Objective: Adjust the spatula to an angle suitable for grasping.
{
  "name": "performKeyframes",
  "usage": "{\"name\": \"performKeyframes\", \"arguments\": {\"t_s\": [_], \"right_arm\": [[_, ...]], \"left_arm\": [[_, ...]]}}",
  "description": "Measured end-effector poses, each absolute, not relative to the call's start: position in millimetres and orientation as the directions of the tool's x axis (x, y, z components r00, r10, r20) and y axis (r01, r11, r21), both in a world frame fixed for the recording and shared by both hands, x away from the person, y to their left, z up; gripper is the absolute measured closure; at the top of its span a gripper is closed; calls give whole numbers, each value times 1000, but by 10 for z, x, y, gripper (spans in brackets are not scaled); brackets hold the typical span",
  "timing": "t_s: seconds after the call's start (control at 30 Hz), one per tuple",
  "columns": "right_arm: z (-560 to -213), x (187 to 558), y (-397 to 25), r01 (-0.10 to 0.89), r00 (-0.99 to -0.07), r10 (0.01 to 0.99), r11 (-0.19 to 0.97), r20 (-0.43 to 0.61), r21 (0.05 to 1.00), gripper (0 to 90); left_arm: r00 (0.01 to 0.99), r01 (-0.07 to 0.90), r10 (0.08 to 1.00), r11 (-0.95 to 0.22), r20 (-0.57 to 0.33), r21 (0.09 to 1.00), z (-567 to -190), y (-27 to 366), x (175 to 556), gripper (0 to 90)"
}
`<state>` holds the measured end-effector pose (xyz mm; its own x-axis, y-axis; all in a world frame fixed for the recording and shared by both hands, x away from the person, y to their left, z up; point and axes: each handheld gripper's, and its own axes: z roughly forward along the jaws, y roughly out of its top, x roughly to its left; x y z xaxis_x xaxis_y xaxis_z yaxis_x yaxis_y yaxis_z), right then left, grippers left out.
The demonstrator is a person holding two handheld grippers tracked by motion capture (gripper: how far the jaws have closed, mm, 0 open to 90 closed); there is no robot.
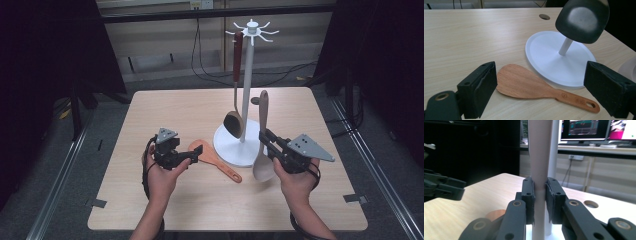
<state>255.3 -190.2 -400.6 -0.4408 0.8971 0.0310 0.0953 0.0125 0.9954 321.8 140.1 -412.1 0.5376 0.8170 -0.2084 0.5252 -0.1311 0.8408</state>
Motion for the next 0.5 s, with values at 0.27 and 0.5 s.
{"name": "performKeyframes", "arguments": {"t_s": [0.27,0.5], "right_arm": [[-3884,2566,-1859,68,-425,905,50,-17,996,787],[-3834,2599,-1877,70,-425,905,51,-17,996,787]], "left_arm": [[535,527,818,-127,-213,840,-4123,1400,3218,114],[539,528,817,-136,-207,838,-4126,1405,3220,115]]}}
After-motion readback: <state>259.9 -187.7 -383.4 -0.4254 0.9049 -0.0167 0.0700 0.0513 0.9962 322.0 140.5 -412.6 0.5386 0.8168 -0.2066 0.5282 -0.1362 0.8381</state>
